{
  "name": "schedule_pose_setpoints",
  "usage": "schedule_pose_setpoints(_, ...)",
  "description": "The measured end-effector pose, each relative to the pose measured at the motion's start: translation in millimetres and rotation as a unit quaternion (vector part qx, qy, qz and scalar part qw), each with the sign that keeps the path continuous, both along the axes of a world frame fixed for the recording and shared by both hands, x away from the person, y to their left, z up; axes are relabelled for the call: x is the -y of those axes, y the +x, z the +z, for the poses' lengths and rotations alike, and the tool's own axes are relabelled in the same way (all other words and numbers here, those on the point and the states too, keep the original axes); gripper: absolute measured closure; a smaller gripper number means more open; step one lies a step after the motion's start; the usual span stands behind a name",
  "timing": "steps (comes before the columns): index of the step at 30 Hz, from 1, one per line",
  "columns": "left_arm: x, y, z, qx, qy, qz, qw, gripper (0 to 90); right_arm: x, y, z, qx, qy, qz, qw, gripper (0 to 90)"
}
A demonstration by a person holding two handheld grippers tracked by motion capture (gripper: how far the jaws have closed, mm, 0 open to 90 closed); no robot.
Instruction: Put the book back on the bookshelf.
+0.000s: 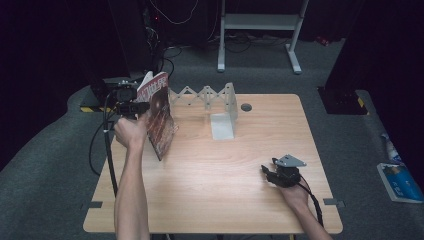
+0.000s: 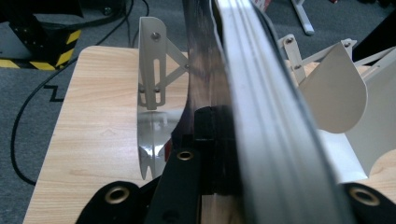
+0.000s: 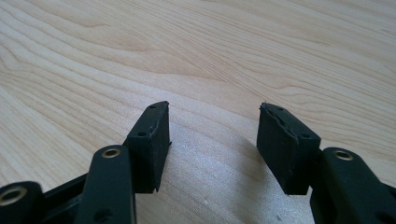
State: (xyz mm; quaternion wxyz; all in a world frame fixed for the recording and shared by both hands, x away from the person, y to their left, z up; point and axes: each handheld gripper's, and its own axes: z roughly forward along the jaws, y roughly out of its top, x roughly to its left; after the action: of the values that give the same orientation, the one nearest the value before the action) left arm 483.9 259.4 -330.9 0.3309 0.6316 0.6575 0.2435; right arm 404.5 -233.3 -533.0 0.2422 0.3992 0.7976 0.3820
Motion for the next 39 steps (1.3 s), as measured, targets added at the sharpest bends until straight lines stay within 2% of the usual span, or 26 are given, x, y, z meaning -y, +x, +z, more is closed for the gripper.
schedule_pose_setpoints(7,0.4,-2.8,-4.7,0.03,-0.002,0.014,0.9994,83.9,0.0,0.1,-0.1,0.0,0.0,0.0,1.0,44.3)
schedule_pose_setpoints(14,2.0,-3.8,-13.6,0.056,-0.014,0.029,0.9979,83.9,0.1,0.1,-0.2,0.0,0.001,0.0,1.0,44.3)
schedule_pose_setpoints(20,4.5,-4.9,-21.4,0.08,-0.017,0.038,0.9959,83.9,0.0,0.1,-0.3,0.0,0.002,0.0,1.0,44.3)
schedule_pose_setpoints(26,4.4,-4.9,-30.0,0.098,-0.035,0.051,0.9933,83.9,-0.1,0.1,-0.4,0.0,0.002,-0.001,1.0,44.3)
schedule_pose_setpoints(30,3.8,-4.2,-31.9,0.099,-0.036,0.047,0.9933,83.7,0.0,0.2,-0.4,-0.001,0.003,-0.001,1.0,44.3)
schedule_pose_setpoints(33,3.1,-4.9,-32.9,0.098,-0.026,0.045,0.9938,83.2,0.0,0.2,-0.5,-0.001,0.004,-0.001,1.0,44.3)
schedule_pose_setpoints(35,1.2,-5.2,-33.3,0.092,-0.029,0.044,0.9943,82.8,-0.1,0.2,-0.5,-0.001,0.004,-0.001,1.0,44.3)
schedule_pose_setpoints(39,-1.9,-5.1,-33.6,0.083,-0.016,0.042,0.9956,81.3,-0.1,0.2,-0.5,-0.001,0.004,-0.001,1.0,44.3)
